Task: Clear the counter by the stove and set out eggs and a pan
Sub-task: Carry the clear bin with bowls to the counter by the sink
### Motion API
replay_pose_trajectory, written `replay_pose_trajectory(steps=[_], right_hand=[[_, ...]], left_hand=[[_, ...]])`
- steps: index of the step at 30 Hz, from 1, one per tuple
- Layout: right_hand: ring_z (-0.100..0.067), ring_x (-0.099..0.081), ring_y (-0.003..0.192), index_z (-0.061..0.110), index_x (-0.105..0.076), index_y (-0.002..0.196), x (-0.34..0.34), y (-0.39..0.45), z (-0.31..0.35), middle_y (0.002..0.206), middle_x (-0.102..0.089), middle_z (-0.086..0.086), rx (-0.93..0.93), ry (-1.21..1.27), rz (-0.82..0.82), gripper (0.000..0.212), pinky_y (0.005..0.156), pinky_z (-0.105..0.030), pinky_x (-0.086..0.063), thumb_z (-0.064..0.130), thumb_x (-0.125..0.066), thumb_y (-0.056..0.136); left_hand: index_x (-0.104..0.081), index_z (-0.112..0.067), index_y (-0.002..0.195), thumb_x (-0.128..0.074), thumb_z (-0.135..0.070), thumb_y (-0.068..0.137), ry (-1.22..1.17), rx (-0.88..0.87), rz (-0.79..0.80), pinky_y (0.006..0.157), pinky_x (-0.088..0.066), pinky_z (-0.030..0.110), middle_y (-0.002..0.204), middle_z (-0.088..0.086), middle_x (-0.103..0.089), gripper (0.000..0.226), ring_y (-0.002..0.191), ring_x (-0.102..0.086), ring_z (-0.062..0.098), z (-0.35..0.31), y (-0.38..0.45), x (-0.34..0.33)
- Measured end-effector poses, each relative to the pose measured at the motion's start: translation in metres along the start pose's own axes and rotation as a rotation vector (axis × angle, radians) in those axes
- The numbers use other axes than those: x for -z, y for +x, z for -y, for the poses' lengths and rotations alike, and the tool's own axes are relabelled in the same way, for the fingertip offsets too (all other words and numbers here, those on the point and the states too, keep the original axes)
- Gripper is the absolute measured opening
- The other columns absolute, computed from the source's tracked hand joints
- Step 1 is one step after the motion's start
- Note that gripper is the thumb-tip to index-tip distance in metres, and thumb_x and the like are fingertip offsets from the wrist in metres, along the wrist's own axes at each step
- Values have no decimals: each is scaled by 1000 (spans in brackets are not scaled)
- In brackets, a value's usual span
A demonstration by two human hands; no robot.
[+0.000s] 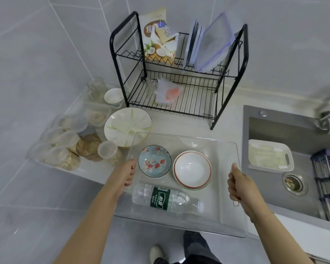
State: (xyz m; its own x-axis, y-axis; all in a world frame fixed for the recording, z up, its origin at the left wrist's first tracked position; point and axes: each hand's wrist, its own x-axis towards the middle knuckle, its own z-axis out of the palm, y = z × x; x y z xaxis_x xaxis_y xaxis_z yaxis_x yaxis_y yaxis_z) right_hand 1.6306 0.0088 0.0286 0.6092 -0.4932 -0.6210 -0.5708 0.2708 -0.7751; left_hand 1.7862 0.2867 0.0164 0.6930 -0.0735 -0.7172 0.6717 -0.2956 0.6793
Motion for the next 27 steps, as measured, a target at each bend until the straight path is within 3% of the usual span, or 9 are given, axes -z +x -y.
replay_pose_trajectory(steps=[5, 8, 11, 14, 15, 18, 22, 27], right_hand=[[-10, -22, 40, 14, -37, 69, -2, 6, 4, 48, -26, 6, 47, -33, -34, 41, 40, -24, -25, 39, -36, 102], [-14, -34, 43, 5, -50, 89, -5, 7, 1, 56, -39, -1, 102, -67, -123, 32, 44, -28, -35, 32, -41, 101], [-19, -55, 66, 6, -48, 119, -4, -3, -7, 89, -58, -9, 246, -259, -272, 27, 61, -32, -48, 22, -47, 97], [-30, -55, 111, 18, -33, 145, -2, -26, -27, 134, -51, -11, 476, -548, -312, 54, 88, -39, -46, 9, -48, 94], [-35, -55, 112, 21, -26, 150, -4, -35, -34, 137, -51, -14, 504, -599, -284, 62, 86, -39, -46, 4, -47, 94], [-40, -61, 87, 30, -10, 153, -8, -52, -58, 127, -56, -20, 451, -668, -252, 72, 66, -38, -43, 0, -41, 95], [-30, -64, 109, 34, -3, 153, -8, -53, -69, 143, -50, -1, 431, -630, -314, 68, 78, -35, -47, 5, -33, 99], [-30, -67, 103, 28, -11, 153, -12, -43, -59, 139, -55, -1, 409, -647, -382, 61, 72, -37, -49, 8, -31, 100]], left_hand=[[-37, -18, 62, -42, -24, 100, 39, -51, -26, 32, -16, 17, 42, -8, -30, 40, 32, -20, 5, -11, 11, -3], [-51, -13, 76, -45, -23, 99, 227, -290, -193, 48, -32, 24, 61, 0, -47, 26, 50, -41, 13, -4, 0, -6], [-52, -13, 102, -48, -16, 96, 545, -552, -307, 61, -37, 27, 84, 1, -56, 8, 74, -52, 17, 14, -20, -3], [-48, -12, 125, -46, -8, 95, 720, -671, -387, 66, -38, 28, 98, 1, -53, 31, 85, -51, 18, 40, -35, 7], [-46, -12, 131, -45, -9, 96, 749, -698, -416, 66, -39, 27, 100, 2, -55, 36, 87, -53, 19, 48, -41, 9], [-34, -20, 148, -37, -17, 101, 698, -674, -435, 70, -46, 29, 105, 6, -65, 47, 91, -62, 25, 62, -51, 9], [-40, -15, 145, -37, -17, 101, 629, -671, -479, 79, -48, 37, 116, 10, -67, 44, 100, -64, 31, 61, -50, 1], [-45, -11, 141, -39, -13, 100, 642, -685, -476, 84, -51, 44, 117, 10, -68, 41, 102, -65, 34, 46, -41, -4]])
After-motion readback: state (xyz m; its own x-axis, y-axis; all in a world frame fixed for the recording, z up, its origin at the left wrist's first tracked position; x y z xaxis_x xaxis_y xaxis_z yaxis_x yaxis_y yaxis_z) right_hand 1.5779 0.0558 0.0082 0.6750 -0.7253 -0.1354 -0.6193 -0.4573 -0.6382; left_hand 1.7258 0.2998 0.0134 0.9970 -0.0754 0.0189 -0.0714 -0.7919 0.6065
